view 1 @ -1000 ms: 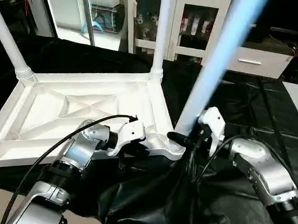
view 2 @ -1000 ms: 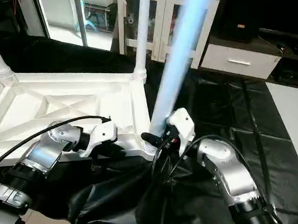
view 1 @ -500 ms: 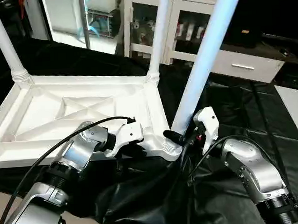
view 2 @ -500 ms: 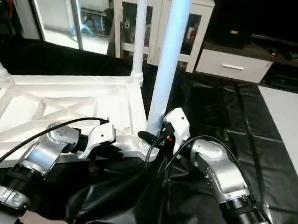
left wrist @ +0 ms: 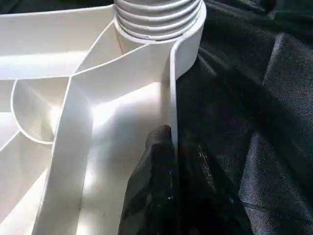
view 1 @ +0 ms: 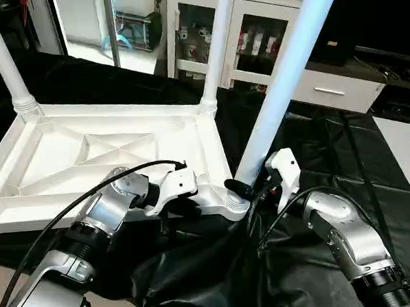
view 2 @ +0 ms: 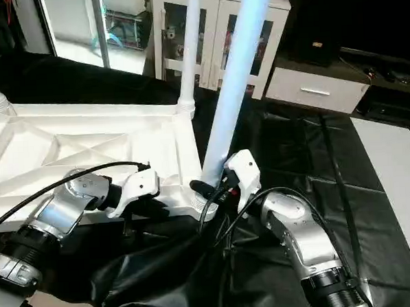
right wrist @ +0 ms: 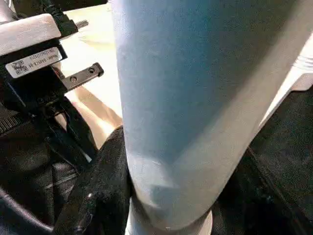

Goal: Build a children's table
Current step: Insert table leg to table base

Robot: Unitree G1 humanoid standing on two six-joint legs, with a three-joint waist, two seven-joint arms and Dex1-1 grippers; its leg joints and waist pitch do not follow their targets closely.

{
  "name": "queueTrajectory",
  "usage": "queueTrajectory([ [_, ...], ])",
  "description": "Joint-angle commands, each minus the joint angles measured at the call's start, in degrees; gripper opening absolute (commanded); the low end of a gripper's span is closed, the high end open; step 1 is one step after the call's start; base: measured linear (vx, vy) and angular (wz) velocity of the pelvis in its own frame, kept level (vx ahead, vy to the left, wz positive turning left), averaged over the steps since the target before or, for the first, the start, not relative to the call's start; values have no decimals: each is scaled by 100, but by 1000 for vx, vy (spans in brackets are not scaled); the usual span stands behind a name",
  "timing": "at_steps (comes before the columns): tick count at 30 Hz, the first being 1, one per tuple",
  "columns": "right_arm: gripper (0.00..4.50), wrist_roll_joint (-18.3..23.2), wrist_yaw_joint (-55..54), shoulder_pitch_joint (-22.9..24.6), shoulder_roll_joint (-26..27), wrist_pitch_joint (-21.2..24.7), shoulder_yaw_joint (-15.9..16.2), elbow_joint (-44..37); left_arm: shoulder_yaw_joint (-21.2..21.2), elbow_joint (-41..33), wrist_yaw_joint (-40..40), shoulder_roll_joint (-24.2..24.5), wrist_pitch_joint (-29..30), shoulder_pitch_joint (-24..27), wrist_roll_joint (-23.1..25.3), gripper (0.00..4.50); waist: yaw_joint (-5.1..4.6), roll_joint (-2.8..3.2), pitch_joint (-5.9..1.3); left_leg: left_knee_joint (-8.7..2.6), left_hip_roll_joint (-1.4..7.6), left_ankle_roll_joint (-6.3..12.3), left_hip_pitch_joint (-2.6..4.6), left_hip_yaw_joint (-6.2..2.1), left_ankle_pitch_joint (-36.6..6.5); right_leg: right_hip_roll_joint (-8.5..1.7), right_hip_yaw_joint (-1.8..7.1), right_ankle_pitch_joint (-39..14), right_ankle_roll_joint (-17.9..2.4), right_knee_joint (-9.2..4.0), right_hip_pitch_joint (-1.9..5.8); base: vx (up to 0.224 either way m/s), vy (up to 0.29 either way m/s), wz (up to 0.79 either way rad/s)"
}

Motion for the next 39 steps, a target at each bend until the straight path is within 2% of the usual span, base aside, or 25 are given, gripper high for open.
queueTrajectory([
  [1,185,-645,-238,430,-188,490,349,1085,-48,92,45,1,-4,89,17,0,-32,129,-12,-569,379,-224,59,-259,-3882,-491,233,-3682,-416,-503,-86,0,0,0],
  [4,185,-662,-338,401,-166,424,296,1084,13,126,158,-35,22,81,-8,0,-34,129,-11,-564,377,-228,75,-262,-3933,-492,226,-3745,-394,-515,-99,0,0,0],
  [6,185,-699,-958,227,36,445,26,1272,174,173,374,-210,293,9,-123,0,-64,120,-5,-565,370,-249,78,-274,-3998,-492,196,-3902,-356,-532,-109,0,0,0],
  [7,185,-699,-961,226,37,445,24,1273,175,174,375,-211,295,9,-124,0,-81,120,0,-569,368,-261,72,-286,-4034,-493,175,-3950,-337,-539,-100,0,0,0],
  [10,185,-725,-2099,-99,400,566,-421,1743,299,236,696,-501,651,-144,-191,0,-159,154,3,-582,365,-304,98,-330,-4256,-482,54,-4059,-262,-601,-68,0,0,0],
  [11,185,-753,-2386,-179,477,588,-509,1866,337,252,808,-604,767,-196,-211,0,-224,187,24,-633,378,-339,76,-363,-4486,-451,-60,-3827,-268,-594,-12,0,0,0],
  [12,185,-784,-2845,-337,611,571,-639,2112,422,316,1092,-833,991,-321,-243,0,-248,237,49,-762,431,-391,26,-382,-4886,-374,-199,-3418,-281,-486,116,0,0,0],
  [13,185,-766,-3103,-444,714,525,-727,2267,483,372,1289,-994,1118,-412,-267,0,-154,300,97,-1209,582,-457,-351,-324,-5455,-225,-218,-2379,-402,239,503,-90,31,-9],
  [14,185,-763,-3138,-459,729,520,-739,2288,492,382,1319,-1017,1137,-426,-271,0,32,337,68,-1324,573,-459,-519,-193,-5620,-169,-170,-1503,-430,702,650,-79,-10,12],
  [15,185,-700,-3634,-693,943,480,-897,2597,654,596,1853,-1361,1393,-666,-300,0,144,176,31,-1251,476,-246,-206,60,-5064,-156,55,-1276,-351,659,305,-79,-10,12],
  [16,185,-674,-3813,-777,1023,463,-954,2708,710,685,2060,-1481,1475,-757,-300,0,81,-61,-40,-831,339,-290,98,37,-4309,-369,267,-2580,-229,248,-12,31,-109,22],
  [17,185,-656,-4126,-938,1157,409,-1016,2925,815,884,2434,-1687,1603,-930,-294,0,141,-81,70,456,79,64,244,-125,-1351,-1146,582,-6217,-162,-817,-382,22,-80,-18],
  [18,185,-648,-4327,-1045,1244,366,-1055,3071,883,1017,2673,-1819,1681,-1043,-288,0,197,-76,-85,-77,210,-78,-483,-298,-502,-928,381,-4948,-193,-264,379,22,-80,-18],
  [19,185,-660,-4457,-1136,1304,318,-1053,3193,923,1136,2867,-1915,1676,-1141,-278,0,284,52,-179,-314,284,-241,-354,-279,-289,-638,263,-3520,-287,-126,340,68,39,-44],
  [20,185,-671,-4575,-1217,1359,276,-1052,3303,958,1243,3042,-2001,1672,-1228,-269,0,224,-26,-147,-335,339,-283,-188,-223,-345,-437,213,-2352,-372,-49,115,86,12,-3],
  [21,185,-682,-4791,-1378,1465,178,-1064,3530,1081,1474,3361,-2179,1635,-1402,-324,0,206,63,-188,-314,351,-275,57,-147,-458,-362,241,-678,-817,80,1,86,12,-3],
  [22,185,-692,-4985,-1517,1552,95,-1081,3742,1160,1665,3606,-2301,1581,-1541,-352,0,189,78,-146,-356,353,-234,56,-84,-833,-349,267,-605,-1008,30,-24,-18,-45,28],
  [23,185,-697,-5175,-1642,1625,8,-1107,3924,1234,1861,3886,-2399,1470,-1675,-364,0,151,16,-137,-370,322,-231,-58,-30,-1283,-371,322,-771,-1199,8,59,0,0,0],
  [24,185,-730,-5300,-1735,1656,-77,-1107,4022,1267,2000,4033,-2440,1385,-1764,-364,0,172,20,-120,-407,320,-259,-67,-32,-1832,-400,326,-1726,-971,-93,38,0,0,0],
  [25,185,-773,-5398,-1808,1682,-145,-1122,4105,1286,2091,4139,-2468,1348,-1825,-348,0,184,7,-142,-397,330,-244,-47,-35,-1868,-417,336,-1773,-921,-103,37,0,0,0],
  [27,185,-830,-5456,-1903,1712,-200,-1138,4152,1285,2178,4234,-2452,1305,-1893,-299,0,198,-34,-141,-391,323,-125,-71,-1,-1710,-403,358,-1567,-849,-91,35,0,0,0],
  [29,185,-846,-5496,-1952,1726,-237,-1158,4224,1277,2224,4291,-2436,1285,-1923,-247,0,206,-23,-137,-405,337,-35,-133,13,-1410,-406,348,-1310,-807,-59,77,0,0,0],
  [33,185,-868,-5567,-2078,1759,-417,-1235,4512,1298,2418,4385,-2413,1230,-1998,-213,0,203,-30,-137,-396,337,-2,-136,29,-1277,-408,348,-1104,-830,-43,95,0,0,0],
  [38,185,-802,-5338,-2261,1839,-785,-1351,4789,1344,2790,4395,-2433,1059,-2129,-281,0,202,-28,-113,-410,337,-24,-116,31,-1569,-423,353,-1680,-781,-110,60,0,0,0],
  [39,220,-756,-5238,-2265,1858,-833,-1381,4758,1340,2801,4388,-2430,1046,-2130,-279,0,200,-20,-117,-415,348,-31,-118,27,-1599,-426,352,-1687,-773,-115,63,0,0,0],
])
